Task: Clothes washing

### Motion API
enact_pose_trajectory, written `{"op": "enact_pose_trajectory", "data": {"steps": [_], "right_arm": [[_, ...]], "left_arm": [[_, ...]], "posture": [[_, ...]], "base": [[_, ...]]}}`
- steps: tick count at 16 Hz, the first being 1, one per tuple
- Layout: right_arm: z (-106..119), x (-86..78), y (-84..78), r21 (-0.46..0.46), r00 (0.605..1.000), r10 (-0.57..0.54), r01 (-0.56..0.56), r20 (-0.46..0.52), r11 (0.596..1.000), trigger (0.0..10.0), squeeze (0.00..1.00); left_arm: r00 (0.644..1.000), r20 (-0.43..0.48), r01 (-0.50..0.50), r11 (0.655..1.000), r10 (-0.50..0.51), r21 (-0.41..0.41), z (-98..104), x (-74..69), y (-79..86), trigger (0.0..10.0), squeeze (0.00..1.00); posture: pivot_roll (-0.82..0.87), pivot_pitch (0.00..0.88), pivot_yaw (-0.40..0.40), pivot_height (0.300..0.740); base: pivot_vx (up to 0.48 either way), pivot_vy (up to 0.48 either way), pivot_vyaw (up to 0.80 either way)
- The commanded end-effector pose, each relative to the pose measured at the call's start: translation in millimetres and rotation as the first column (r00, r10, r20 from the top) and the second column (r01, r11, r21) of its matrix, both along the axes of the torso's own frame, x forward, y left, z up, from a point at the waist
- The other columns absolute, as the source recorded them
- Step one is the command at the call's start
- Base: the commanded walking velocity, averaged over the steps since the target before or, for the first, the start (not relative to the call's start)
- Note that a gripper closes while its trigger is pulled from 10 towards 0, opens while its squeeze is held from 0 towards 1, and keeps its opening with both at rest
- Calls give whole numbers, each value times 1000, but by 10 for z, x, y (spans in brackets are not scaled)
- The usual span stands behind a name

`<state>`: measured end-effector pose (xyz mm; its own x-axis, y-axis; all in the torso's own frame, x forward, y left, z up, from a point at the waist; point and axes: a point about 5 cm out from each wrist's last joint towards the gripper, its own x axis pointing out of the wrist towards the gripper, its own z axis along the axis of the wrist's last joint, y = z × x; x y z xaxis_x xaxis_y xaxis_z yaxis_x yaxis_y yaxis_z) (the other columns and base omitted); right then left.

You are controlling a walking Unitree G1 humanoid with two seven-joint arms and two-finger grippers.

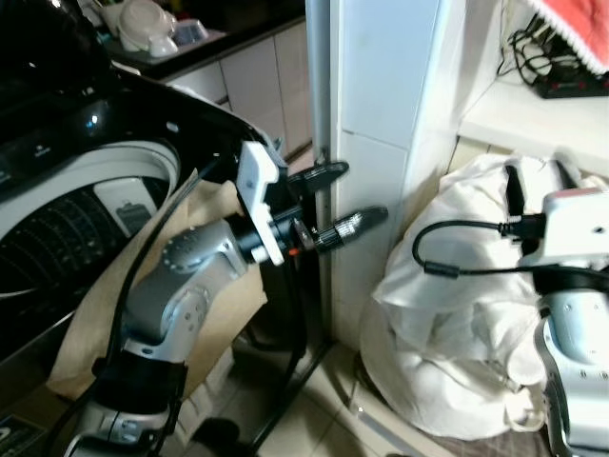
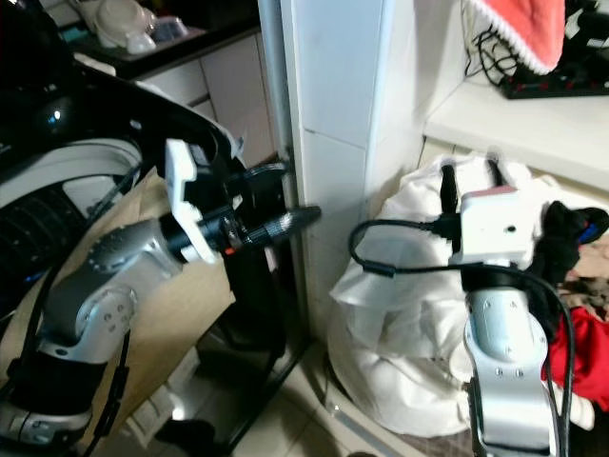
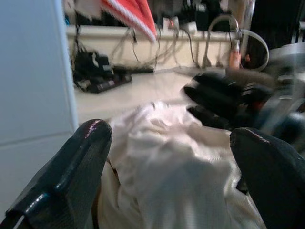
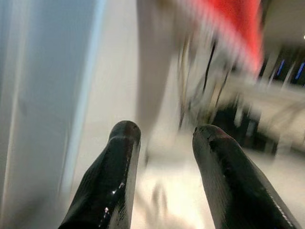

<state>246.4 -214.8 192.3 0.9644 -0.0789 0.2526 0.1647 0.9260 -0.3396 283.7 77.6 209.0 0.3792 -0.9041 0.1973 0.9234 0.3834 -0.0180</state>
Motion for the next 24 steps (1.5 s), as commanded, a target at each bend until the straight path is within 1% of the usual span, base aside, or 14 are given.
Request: {"op": "enact_pose_trajectory", "data": {"steps": [1,3,4,5,7,9,10,12,15,18,19,20,21,24], "right_arm": [[13,35,-82,2,998,-16,16,-68,1000,10000,1000],[6,51,-214,62,982,-50,62,-183,996,10000,1000],[-20,67,-226,136,967,-13,49,-256,990,10000,1000],[-31,73,-221,160,959,11,36,-282,986,10000,1000],[-59,52,-200,149,899,80,-17,-431,989,10000,1000],[50,45,-245,134,902,27,34,-431,990,10000,1000],[209,57,-343,145,930,-94,154,-354,977,10000,1000],[314,21,-467,217,939,-233,290,-255,932,10000,1000],[68,-195,-591,334,872,-365,468,-327,818,10000,1000],[42,-271,-640,337,845,-420,521,-331,784,10000,1000],[40,-285,-674,348,842,-430,529,-325,774,10000,922],[41,-280,-707,363,847,-424,523,-320,771,10000,231],[43,-276,-735,366,848,-423,522,-321,770,10000,0],[2,-259,-756,369,849,-403,516,-342,773,10000,0]], "left_arm": [[1000,3,-1,999,1,42,-19,-12,9,10000,0],[1000,-10,8,996,-8,94,-87,-19,10,10000,0],[1000,-14,16,996,-14,93,-92,-26,8,10000,0],[1000,-16,23,995,-22,95,-94,-32,6,10000,0],[998,-18,62,991,-61,118,-91,-62,1,10000,0],[996,-18,91,987,-90,129,-71,-89,15,10000,0],[995,-11,98,987,-97,126,-48,-95,30,10000,0],[995,-4,98,988,-98,117,-25,-93,43,10000,0],[991,-16,136,985,-135,101,7,-119,36,10000,0],[990,-20,142,985,-141,98,9,-131,34,10000,0],[989,-22,146,985,-145,96,8,-136,28,10000,0],[989,-23,150,984,-148,96,5,-136,22,10000,0],[988,-25,152,984,-150,97,4,-132,22,10000,0],[988,-29,155,983,-153,100,0,-132,24,10000,0]], "posture": [[-205,0,136,740],[-209,0,141,740],[-212,0,143,740],[-212,0,143,740],[-208,0,139,740],[-209,0,137,740],[-209,0,133,740],[-211,0,133,740],[-209,0,135,740],[-213,0,138,740],[-217,0,140,740],[-218,0,139,740],[-217,0,137,740],[-217,0,137,740]], "base": [[0,0,0],[0,0,0],[0,0,0],[0,0,0],[0,0,0],[0,0,0],[0,0,0],[0,0,0],[0,0,0],[0,0,0],[0,0,0],[0,0,0],[0,0,0],[0,0,0]]}}
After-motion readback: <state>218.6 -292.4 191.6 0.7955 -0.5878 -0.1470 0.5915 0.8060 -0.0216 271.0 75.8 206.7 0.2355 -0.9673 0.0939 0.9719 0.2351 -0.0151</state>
